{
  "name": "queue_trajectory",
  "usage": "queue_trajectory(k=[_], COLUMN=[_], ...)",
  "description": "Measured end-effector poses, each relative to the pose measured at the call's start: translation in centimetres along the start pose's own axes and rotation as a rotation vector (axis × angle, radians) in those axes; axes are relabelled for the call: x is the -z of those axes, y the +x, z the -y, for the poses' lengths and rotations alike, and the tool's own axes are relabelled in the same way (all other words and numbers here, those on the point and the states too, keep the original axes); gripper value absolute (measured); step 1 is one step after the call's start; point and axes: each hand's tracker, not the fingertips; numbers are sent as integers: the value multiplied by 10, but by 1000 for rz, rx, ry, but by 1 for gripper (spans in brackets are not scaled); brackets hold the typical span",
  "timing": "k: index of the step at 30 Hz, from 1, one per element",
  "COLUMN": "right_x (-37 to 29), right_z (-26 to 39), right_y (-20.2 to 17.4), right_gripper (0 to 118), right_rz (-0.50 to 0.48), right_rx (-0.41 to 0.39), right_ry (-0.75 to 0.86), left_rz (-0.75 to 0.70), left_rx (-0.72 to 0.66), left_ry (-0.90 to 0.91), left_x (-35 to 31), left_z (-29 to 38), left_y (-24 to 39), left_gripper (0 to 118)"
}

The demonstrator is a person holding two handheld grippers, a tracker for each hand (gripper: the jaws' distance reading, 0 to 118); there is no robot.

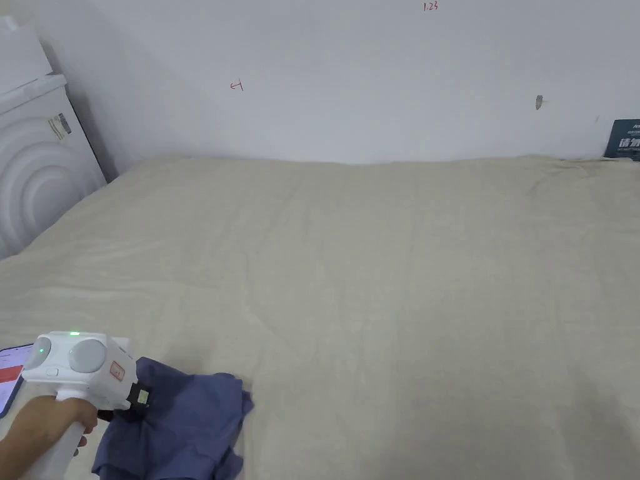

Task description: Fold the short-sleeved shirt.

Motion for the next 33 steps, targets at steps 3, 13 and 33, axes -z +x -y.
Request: queue_trajectory(k=[3, 13, 33], right_x=[1, -1, -18], right_z=[-3, -11, -57], right_y=[-2, -4, 12], right_gripper=[0, 0, 0], right_rz=[0, -9, -38], right_rx=[-6, -2, -14], right_ry=[-7, -5, 145], left_rz=[-37, -111, -22], left_rx=[1, -32, -30], left_ry=[19, 130, 931], left_x=[20, -17, -215], left_z=[-3, 7, 29], left_y=[-10, 2, 72], left_gripper=[42, 115, 111])
